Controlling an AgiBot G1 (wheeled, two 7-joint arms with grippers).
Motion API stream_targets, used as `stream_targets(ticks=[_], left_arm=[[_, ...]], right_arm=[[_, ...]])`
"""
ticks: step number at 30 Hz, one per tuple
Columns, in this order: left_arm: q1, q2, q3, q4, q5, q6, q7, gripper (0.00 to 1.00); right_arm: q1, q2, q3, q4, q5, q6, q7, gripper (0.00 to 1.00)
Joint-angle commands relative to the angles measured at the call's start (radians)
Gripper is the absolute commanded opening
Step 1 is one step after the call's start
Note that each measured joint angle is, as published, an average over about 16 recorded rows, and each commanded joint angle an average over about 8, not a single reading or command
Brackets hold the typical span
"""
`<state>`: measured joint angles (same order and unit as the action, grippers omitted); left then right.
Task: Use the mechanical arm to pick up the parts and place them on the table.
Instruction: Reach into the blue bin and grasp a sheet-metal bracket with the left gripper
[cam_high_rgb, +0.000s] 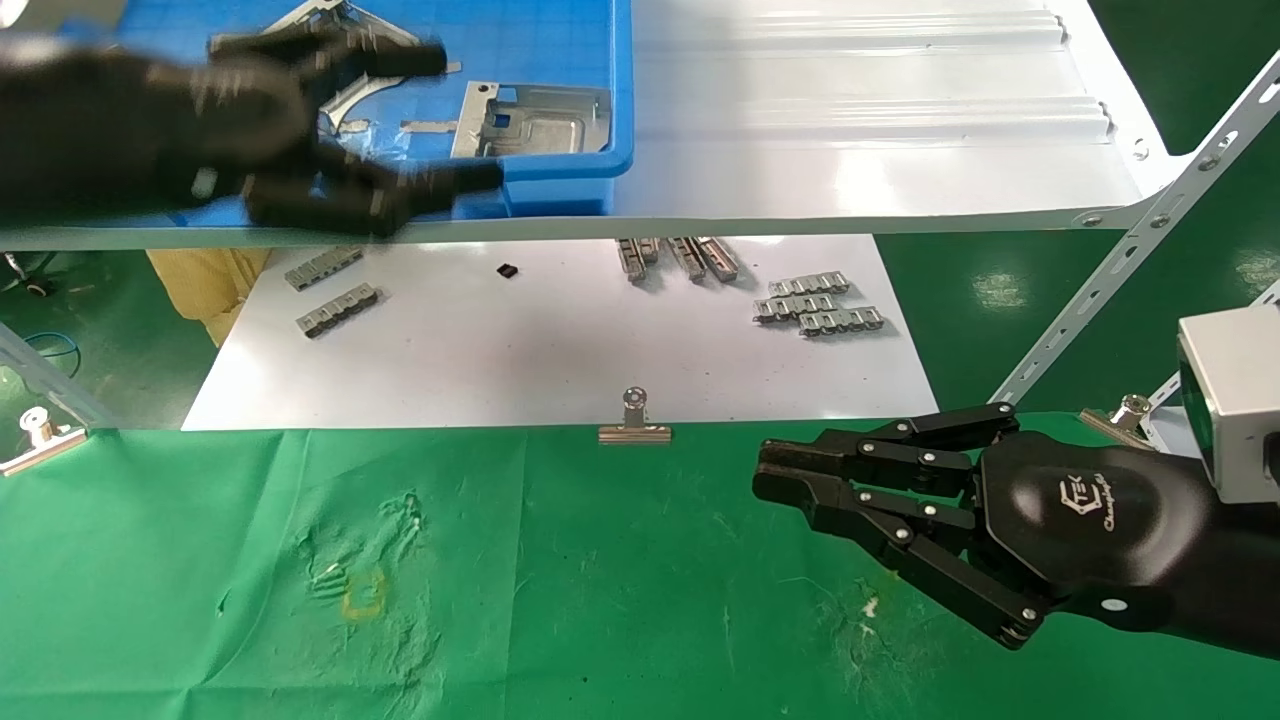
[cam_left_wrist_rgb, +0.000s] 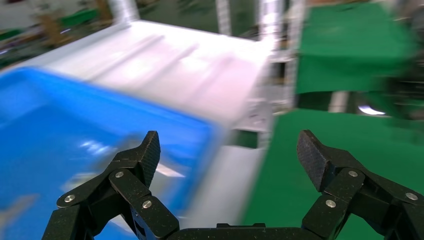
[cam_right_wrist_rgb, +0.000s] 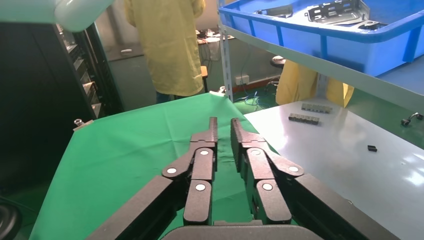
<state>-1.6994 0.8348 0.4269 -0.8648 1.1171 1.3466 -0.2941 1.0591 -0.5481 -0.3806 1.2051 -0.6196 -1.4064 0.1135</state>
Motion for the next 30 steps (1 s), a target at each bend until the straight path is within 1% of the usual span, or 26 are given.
stream_targets(ticks=[1,6,7,8,9,14,15,16,17,18,23,26,30], left_arm=[[-0.091,0.051,0.029,0.105,0.068,-0.023,-0.001,1.00],[-0.235,0.152,0.083,0.373,0.198,-0.136,0.055,1.00],[-0.257,0.167,0.092,0.419,0.220,-0.161,0.067,1.00],[-0.275,0.180,0.100,0.459,0.239,-0.185,0.080,0.99],[-0.292,0.190,0.106,0.498,0.255,-0.211,0.092,0.93],[-0.343,0.223,0.125,0.639,0.308,-0.337,0.147,0.31],[-0.349,0.226,0.127,0.659,0.314,-0.359,0.155,0.19],[-0.354,0.230,0.128,0.678,0.319,-0.379,0.162,0.08],[-0.358,0.233,0.130,0.694,0.323,-0.394,0.168,0.01],[-0.362,0.235,0.131,0.709,0.326,-0.408,0.174,0.00],[-0.372,0.237,0.135,0.760,0.334,-0.424,0.198,0.00],[-0.376,0.234,0.137,0.776,0.337,-0.395,0.210,0.00],[-0.385,0.227,0.139,0.788,0.337,-0.327,0.224,0.00]], right_arm=[[0.000,0.000,0.000,0.000,0.000,0.000,0.000,0.00],[0.000,0.000,0.000,0.000,0.000,0.000,0.000,0.00],[0.000,0.000,0.000,0.000,0.000,0.000,0.000,0.02],[0.000,0.000,0.000,0.000,0.000,0.000,0.000,0.07],[0.000,0.000,0.000,0.000,0.000,0.000,0.000,0.18],[0.000,0.000,0.000,0.000,0.000,0.000,0.000,0.81],[0.000,0.000,0.000,0.000,0.000,0.000,0.000,0.91],[0.000,0.000,0.000,0.000,0.000,0.000,0.000,0.98],[0.000,0.000,0.000,0.000,0.000,0.000,0.000,1.00],[0.000,0.000,0.000,0.000,0.000,0.000,0.000,1.00],[0.000,0.000,0.000,0.000,0.000,0.000,0.000,1.00],[0.000,0.000,0.000,0.000,0.000,0.000,0.000,1.00],[0.000,0.000,0.000,0.000,0.000,0.000,0.000,1.00]])
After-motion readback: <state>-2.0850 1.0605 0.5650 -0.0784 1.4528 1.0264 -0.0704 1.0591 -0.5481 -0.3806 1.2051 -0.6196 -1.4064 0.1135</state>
